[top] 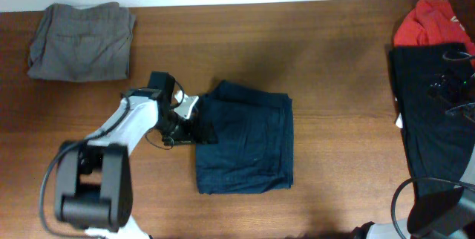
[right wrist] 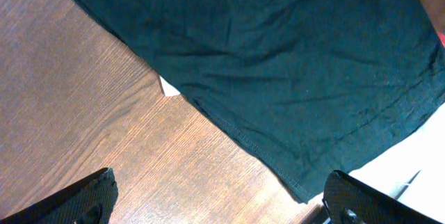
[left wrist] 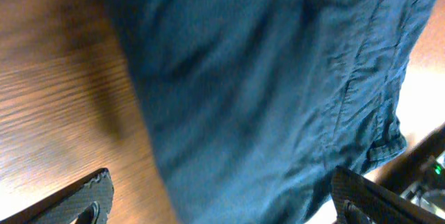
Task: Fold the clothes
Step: 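Grasp the folded trousers with the left gripper and carry them to the back left, then lower the trousers onto the grey garment and adjust them with the left gripper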
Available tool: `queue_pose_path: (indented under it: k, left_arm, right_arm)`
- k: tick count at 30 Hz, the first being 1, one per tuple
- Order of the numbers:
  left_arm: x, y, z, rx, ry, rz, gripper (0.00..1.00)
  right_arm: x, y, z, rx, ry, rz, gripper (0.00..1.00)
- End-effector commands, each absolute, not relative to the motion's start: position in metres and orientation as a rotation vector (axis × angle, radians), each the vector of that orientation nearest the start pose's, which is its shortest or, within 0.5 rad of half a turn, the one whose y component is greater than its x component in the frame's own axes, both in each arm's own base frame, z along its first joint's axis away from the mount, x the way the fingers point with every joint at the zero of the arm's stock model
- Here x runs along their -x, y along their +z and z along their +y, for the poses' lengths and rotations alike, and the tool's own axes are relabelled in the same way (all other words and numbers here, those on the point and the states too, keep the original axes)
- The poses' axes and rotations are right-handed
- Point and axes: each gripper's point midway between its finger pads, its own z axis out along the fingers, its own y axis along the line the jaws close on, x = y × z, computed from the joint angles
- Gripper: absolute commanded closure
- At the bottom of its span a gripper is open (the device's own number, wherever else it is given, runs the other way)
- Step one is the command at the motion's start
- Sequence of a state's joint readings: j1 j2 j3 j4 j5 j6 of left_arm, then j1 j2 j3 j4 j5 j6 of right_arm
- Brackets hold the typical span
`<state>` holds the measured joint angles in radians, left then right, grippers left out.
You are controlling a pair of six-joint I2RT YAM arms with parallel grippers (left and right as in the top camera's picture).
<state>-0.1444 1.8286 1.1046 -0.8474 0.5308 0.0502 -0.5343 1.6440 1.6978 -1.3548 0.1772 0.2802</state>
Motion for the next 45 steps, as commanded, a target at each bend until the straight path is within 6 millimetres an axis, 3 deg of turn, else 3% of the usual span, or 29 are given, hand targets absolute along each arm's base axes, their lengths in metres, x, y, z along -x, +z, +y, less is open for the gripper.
queue_pose_path:
  k: [1, 2, 6, 8, 9, 10, 13, 16, 19, 21, 23, 26, 29, 32, 38, 42, 45]
  left_arm:
    - [-0.278, -0.007, -0.139, -0.318, -0.987, 3.122, 0.01]
    - [-0.275, -0.017, -0.139, -0.307, -0.994, 3.149, 0.05]
    - [-0.272, -0.028, -0.141, -0.314, -1.004, 3.174, 0.66]
    - [-0.281, -0.033, -0.140, -0.315, -0.930, 3.161, 0.98]
    - [-0.286, -0.035, -0.134, -0.279, -0.851, 3.181, 0.99]
    - [-0.303, -0.035, -0.118, -0.235, -0.657, 3.201, 0.99]
    - [-0.356, -0.005, -0.101, -0.266, -0.402, 3.124, 0.99]
    - [-0.440, 0.047, -0.064, -0.233, -0.005, 2.891, 0.99]
    - [-0.498, 0.084, -0.041, -0.255, 0.126, 2.667, 0.99]
    - [-0.524, 0.097, -0.031, -0.217, 0.133, 2.555, 0.99]
    - [-0.539, 0.105, -0.020, -0.179, 0.145, 2.488, 0.99]
    - [-0.560, 0.120, 0.020, -0.198, 0.250, 2.388, 0.99]
    - [-0.566, 0.132, 0.054, -0.229, 0.438, 2.337, 0.99]
    - [-0.575, 0.150, 0.074, -0.165, 0.551, 2.265, 0.99]
    - [-0.572, 0.184, 0.101, -0.068, 0.748, 2.240, 0.99]
    - [-0.575, 0.206, 0.102, -0.056, 0.753, 2.221, 0.99]
    - [-0.573, 0.207, 0.101, -0.046, 0.777, 2.221, 0.99]
  right_arm:
    - [-0.280, 0.215, -0.203, -1.180, -0.312, 2.629, 0.02]
    - [-0.280, 0.215, -0.203, -1.180, -0.312, 2.629, 0.02]
    - [-0.280, 0.215, -0.203, -1.180, -0.312, 2.629, 0.02]
    - [-0.280, 0.215, -0.203, -1.180, -0.312, 2.629, 0.02]
    - [-0.280, 0.215, -0.203, -1.180, -0.312, 2.629, 0.02]
    - [-0.280, 0.215, -0.203, -1.180, -0.312, 2.629, 0.02]
    - [-0.280, 0.215, -0.203, -1.180, -0.312, 2.629, 0.02]
    - [-0.280, 0.215, -0.203, -1.180, -0.312, 2.629, 0.02]
    - [-0.280, 0.215, -0.203, -1.180, -0.312, 2.629, 0.02]
    - [-0.280, 0.215, -0.203, -1.180, -0.312, 2.629, 0.02]
    - [-0.280, 0.215, -0.203, -1.180, -0.312, 2.629, 0.02]
    - [-0.280, 0.215, -0.203, -1.180, -0.312, 2.629, 0.02]
    - [-0.280, 0.215, -0.203, -1.180, -0.312, 2.629, 0.02]
    - [-0.280, 0.215, -0.203, -1.180, -0.312, 2.629, 0.02]
    - [-0.280, 0.215, -0.203, -1.180, -0.312, 2.629, 0.02]
    - [-0.280, 0.215, -0.203, -1.180, -0.312, 2.629, 0.02]
    - [-0.280, 0.215, -0.203, -1.180, -0.312, 2.629, 0.02]
